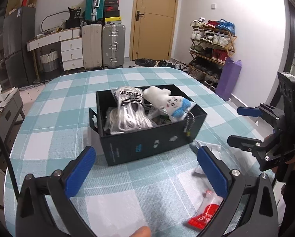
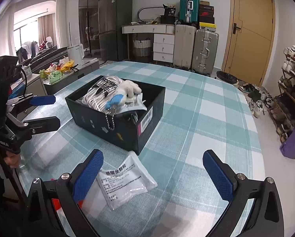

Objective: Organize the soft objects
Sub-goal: 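Move the left tool to the red balloon glue packet and grasp it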

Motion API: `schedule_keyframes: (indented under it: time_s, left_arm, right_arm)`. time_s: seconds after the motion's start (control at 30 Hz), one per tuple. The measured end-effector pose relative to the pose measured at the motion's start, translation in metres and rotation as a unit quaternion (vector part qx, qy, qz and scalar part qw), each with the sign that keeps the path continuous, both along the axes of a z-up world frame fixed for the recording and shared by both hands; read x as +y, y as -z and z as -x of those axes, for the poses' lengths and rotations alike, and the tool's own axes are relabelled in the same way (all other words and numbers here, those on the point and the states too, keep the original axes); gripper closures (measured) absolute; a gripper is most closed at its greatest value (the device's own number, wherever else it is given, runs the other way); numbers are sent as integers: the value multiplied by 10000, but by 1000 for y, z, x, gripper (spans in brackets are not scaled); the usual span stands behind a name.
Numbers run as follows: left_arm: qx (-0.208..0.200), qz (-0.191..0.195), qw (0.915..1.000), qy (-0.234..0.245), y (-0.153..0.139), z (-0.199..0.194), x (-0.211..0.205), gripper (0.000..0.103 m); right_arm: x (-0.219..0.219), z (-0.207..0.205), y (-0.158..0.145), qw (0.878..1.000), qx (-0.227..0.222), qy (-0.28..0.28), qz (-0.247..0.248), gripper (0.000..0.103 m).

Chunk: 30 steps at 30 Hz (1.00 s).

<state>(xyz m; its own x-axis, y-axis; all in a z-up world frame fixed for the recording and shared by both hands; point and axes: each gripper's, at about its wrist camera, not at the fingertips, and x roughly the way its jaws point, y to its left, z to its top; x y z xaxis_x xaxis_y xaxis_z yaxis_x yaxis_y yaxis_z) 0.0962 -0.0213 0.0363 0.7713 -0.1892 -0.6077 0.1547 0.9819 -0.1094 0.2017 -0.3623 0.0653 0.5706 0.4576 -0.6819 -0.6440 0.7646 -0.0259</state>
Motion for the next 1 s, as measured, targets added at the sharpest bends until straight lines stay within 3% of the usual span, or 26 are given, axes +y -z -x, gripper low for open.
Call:
schedule_keyframes:
  time_s: [0.1, 0.47, 0.57, 1.0]
  left_arm:
    - [106, 7, 9999, 56, 6, 3, -4, 0]
    - [160, -203, 9993, 271, 12, 21, -22, 0]
    - [335, -231, 9983, 421, 16, 21, -28, 0]
    - [367, -371, 9925, 1106, 21, 35, -56, 0]
  right_arm:
    - [3, 4, 2, 9998, 0, -74, 197, 1]
    - [8, 7, 11, 9994, 155, -248, 208, 1]
    - [9, 6, 14, 9992, 209, -257, 229, 1]
    - [10, 5, 13, 9988, 309, -292, 232, 1]
